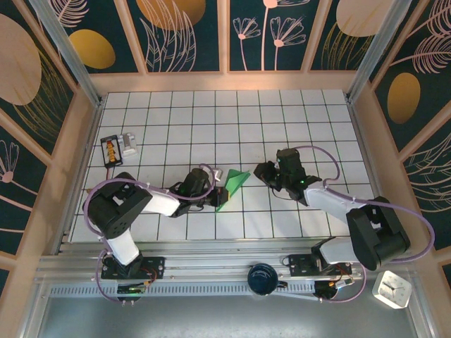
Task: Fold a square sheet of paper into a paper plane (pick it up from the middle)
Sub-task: Fold the wing for the fifth time at the center of the table.
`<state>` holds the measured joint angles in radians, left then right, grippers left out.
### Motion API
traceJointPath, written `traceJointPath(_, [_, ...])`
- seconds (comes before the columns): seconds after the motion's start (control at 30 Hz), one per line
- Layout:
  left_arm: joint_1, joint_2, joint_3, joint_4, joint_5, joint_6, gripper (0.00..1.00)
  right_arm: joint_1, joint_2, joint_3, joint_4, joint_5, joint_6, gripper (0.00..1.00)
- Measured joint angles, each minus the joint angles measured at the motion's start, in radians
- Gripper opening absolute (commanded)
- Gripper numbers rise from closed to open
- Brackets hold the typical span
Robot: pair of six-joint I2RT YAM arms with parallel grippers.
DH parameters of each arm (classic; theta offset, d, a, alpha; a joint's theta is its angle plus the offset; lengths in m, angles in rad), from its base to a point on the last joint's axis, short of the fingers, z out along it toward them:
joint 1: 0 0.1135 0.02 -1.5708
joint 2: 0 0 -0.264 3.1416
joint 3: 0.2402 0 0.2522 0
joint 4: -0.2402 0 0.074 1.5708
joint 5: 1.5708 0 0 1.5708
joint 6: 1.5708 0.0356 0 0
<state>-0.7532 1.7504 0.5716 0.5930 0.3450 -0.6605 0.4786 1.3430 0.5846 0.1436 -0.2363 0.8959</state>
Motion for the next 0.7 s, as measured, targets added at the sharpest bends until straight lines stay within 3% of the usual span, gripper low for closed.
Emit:
traceJointPath(0.53, [0.017, 0.044, 0.000, 0.062, 0.066, -0.071, 0.00, 0.002, 0.035, 0.000, 0.002, -0.022, -0.020, 0.24])
traceJointPath(0.7, [0.018, 0.047, 0.003, 0.060, 0.070, -0.071, 0.00, 0.025, 0.069, 0.021, 0.009, -0.039, -0.061, 0.19])
